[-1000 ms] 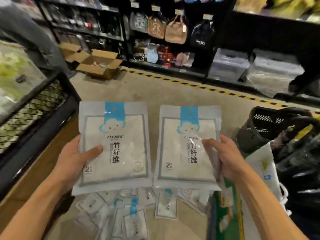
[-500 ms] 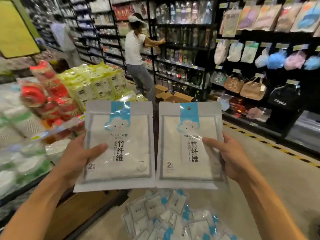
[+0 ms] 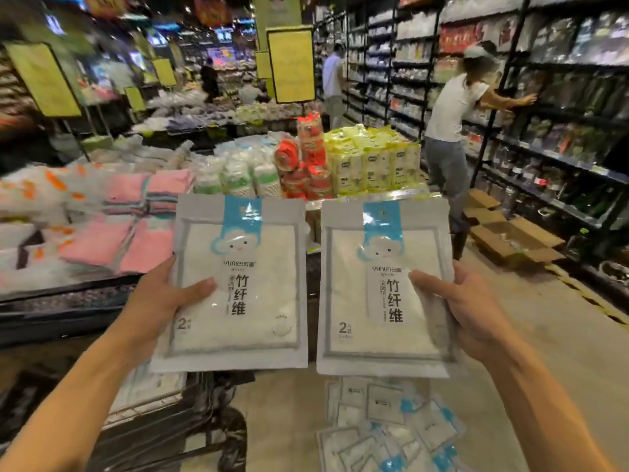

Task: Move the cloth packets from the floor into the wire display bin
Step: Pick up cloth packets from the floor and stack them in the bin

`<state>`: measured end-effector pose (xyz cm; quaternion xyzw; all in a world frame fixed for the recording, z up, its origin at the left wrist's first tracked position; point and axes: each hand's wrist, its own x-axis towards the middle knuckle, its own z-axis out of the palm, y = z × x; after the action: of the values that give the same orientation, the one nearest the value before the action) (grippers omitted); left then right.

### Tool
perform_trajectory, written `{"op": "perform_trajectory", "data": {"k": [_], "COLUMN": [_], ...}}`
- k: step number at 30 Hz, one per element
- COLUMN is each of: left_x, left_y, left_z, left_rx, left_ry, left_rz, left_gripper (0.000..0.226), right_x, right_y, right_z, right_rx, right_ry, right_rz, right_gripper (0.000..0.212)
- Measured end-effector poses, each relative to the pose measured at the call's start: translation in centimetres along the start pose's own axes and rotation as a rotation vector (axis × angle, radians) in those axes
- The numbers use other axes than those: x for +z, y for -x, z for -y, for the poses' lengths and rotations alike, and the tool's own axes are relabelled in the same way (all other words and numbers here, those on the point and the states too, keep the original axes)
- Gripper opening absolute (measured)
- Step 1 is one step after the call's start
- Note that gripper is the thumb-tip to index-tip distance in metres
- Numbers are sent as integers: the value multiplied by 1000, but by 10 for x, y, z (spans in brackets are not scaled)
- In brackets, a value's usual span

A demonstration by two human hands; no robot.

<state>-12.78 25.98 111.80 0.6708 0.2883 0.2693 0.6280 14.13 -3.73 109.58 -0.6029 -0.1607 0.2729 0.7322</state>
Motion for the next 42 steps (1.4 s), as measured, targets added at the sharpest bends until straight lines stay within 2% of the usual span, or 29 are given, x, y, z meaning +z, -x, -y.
{"op": "perform_trajectory", "data": {"k": [4,12,14,16,18,25,28,29,31,34,38,42], "left_x": [-57,-195,-234,-272,-312,-417,-448,-458,-477,-499,-532,-559], "left_y": [43,126,139,149,157,182,184,183,179,170,148,120], "left_z": [-7,-1,7,13,20,37,39,41,44,53,73,87], "left_rx": [10,36,8,-12,-35,-9,-15,-11,-4,-52,-84,-114], "left_ry": [16,12,12,66,86,180,193,189,187,200,232,249], "left_rz": [-131,-356,-420,-471,-536,-562,-534,-539,-554,-581,-591,-579], "left_gripper": [110,109,96,63,48,53,86,79,49,36,45,93], "right_x": [61,222,266,308,347,464,499,511,533,565,602,632], "right_y": [6,19,26,33,41,61,60,58,54,42,17,-19], "right_z": [-9,-29,-40,-53,-66,-97,-106,-109,-112,-120,-142,-166], "right_rx": [-15,-2,12,32,46,72,75,67,51,53,66,125], "right_ry": [67,76,78,72,86,116,138,150,176,189,201,171], "right_rz": [122,360,403,442,468,508,524,531,554,578,574,587], "right_gripper": [31,29,32,32,32,29,32,32,31,29,26,26]}}
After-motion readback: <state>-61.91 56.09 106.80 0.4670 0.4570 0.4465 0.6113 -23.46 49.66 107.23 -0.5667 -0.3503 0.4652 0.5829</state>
